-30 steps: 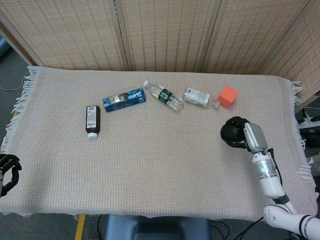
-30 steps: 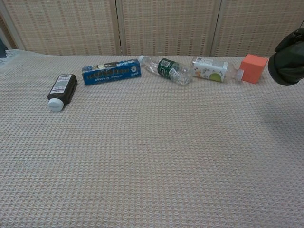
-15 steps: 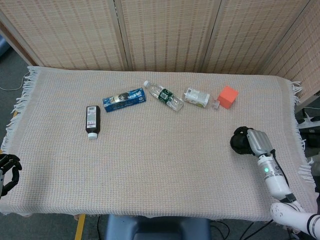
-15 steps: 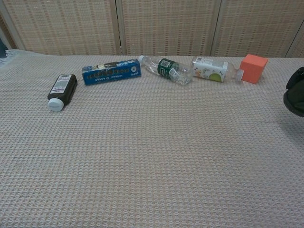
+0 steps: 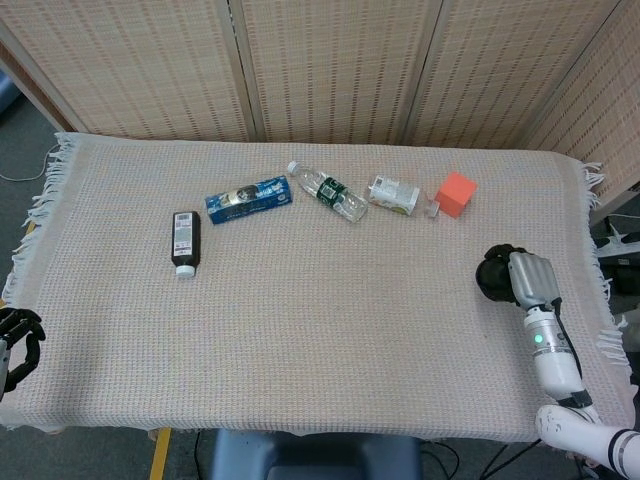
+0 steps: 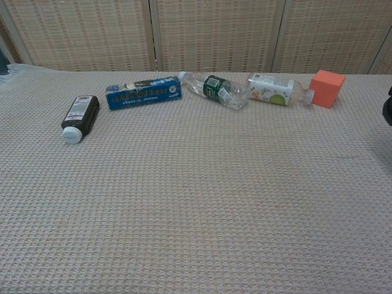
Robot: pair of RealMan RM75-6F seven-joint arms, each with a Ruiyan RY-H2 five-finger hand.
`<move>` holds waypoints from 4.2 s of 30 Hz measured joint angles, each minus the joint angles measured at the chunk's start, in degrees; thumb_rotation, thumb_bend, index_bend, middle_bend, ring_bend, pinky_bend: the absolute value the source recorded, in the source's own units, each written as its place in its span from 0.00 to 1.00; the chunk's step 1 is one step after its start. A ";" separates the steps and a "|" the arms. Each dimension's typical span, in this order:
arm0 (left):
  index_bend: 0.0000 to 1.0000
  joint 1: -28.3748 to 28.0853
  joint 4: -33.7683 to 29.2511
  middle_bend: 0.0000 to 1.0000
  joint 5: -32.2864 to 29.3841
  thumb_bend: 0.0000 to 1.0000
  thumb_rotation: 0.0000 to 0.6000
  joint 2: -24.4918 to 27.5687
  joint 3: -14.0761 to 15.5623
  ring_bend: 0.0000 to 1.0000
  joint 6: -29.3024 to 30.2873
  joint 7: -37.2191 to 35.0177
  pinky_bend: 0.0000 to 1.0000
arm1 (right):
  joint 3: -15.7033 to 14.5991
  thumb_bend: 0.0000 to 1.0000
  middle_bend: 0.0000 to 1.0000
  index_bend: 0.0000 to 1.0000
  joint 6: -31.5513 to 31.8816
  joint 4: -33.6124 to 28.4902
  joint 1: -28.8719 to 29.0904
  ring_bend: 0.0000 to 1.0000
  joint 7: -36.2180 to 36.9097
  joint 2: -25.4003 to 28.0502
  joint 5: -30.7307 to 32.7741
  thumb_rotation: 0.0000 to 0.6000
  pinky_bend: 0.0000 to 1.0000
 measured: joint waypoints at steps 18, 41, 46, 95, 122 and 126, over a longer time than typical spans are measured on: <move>0.61 -0.08 -0.19 0.44 -0.14 0.62 1.00 0.09 0.08 0.36 -0.37 -0.28 0.68 | 0.89 0.40 0.63 0.72 -16.81 -3.19 -0.38 0.68 20.92 4.29 -5.96 1.00 0.75; 0.61 -0.08 -0.25 0.44 -0.27 0.62 1.00 0.20 0.03 0.36 -0.45 -0.36 0.68 | 1.04 0.40 0.63 0.72 10.20 9.91 -1.00 0.68 -11.87 -9.48 -2.10 1.00 0.75; 0.61 -0.09 -0.11 0.44 -0.03 0.62 1.00 0.13 0.11 0.36 -0.35 -0.38 0.68 | 1.10 0.40 0.63 0.72 8.79 9.64 -1.29 0.68 -9.52 -9.21 -1.16 1.00 0.75; 0.61 -0.02 -0.35 0.45 -0.14 0.62 1.00 0.33 0.15 0.37 -0.43 -0.51 0.68 | -8.47 0.32 0.32 0.33 -26.41 -7.71 6.73 0.29 -0.68 7.49 8.96 1.00 0.52; 0.61 0.04 -0.32 0.47 -0.14 0.62 1.00 0.34 0.17 0.37 -0.39 -0.64 0.68 | -10.08 0.18 0.00 0.00 -24.15 -9.93 6.04 0.00 3.67 10.94 2.51 1.00 0.09; 0.61 0.01 -0.37 0.47 -0.07 0.62 1.00 0.29 0.22 0.37 -0.47 -0.33 0.68 | -10.43 0.18 0.00 0.00 -18.38 -10.83 3.77 0.00 3.21 10.74 -0.92 1.00 0.09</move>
